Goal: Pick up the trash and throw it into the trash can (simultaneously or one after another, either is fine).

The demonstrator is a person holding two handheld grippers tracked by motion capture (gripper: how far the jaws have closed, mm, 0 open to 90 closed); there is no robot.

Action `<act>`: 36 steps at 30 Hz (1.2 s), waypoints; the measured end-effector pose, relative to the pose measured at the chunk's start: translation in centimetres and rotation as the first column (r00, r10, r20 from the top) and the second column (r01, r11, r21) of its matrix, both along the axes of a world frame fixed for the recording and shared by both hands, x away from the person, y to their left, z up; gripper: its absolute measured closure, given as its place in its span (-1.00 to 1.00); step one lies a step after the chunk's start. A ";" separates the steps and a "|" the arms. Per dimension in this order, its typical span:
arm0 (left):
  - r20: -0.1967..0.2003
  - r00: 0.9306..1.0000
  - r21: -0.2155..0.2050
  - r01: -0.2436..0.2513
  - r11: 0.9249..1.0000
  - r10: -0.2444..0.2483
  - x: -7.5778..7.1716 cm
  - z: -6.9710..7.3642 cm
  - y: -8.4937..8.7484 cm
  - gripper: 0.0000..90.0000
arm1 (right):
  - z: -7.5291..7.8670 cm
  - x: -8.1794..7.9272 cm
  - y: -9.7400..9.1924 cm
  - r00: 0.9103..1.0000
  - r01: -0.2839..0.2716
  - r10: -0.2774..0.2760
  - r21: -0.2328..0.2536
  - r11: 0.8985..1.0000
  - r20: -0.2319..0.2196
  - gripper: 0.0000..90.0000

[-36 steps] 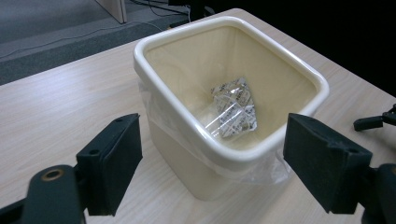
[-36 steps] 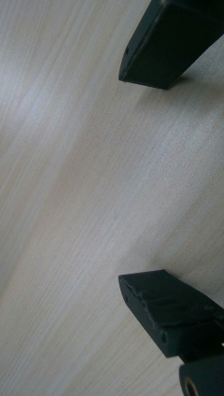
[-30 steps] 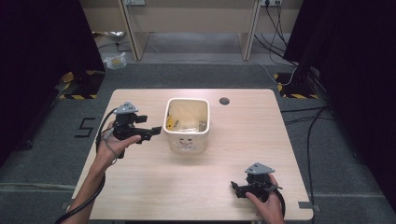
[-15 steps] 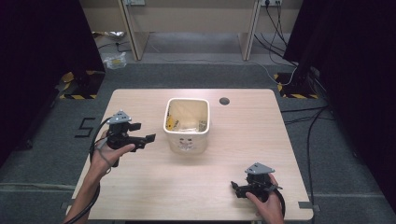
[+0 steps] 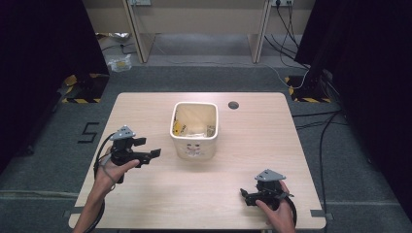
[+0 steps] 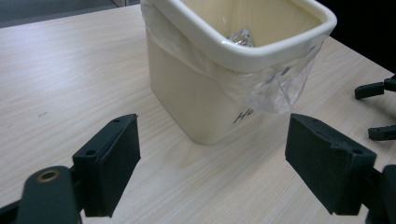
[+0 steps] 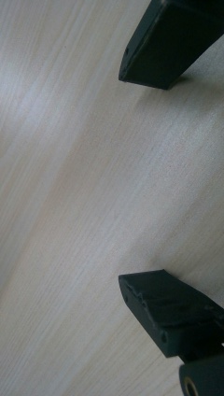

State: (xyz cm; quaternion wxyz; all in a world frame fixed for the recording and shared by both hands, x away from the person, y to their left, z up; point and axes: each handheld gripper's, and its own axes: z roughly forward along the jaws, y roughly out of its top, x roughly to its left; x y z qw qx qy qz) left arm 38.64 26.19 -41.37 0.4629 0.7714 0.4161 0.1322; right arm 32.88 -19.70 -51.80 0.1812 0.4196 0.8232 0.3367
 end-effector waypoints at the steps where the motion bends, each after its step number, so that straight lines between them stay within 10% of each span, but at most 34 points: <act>1: -0.005 1.000 0.000 -0.001 1.000 0.001 0.0 -0.2 0.0 -0.63 | 0.0 0.0 0.0 1.000 0.000 0.000 0.000 1.000 0.000 -0.90; 36: -0.027 1.000 0.065 0.016 0.998 -0.014 -2.0 -6.1 0.6 -0.64 | 0.0 0.0 0.0 1.000 -0.001 0.001 -0.001 1.000 0.000 -0.90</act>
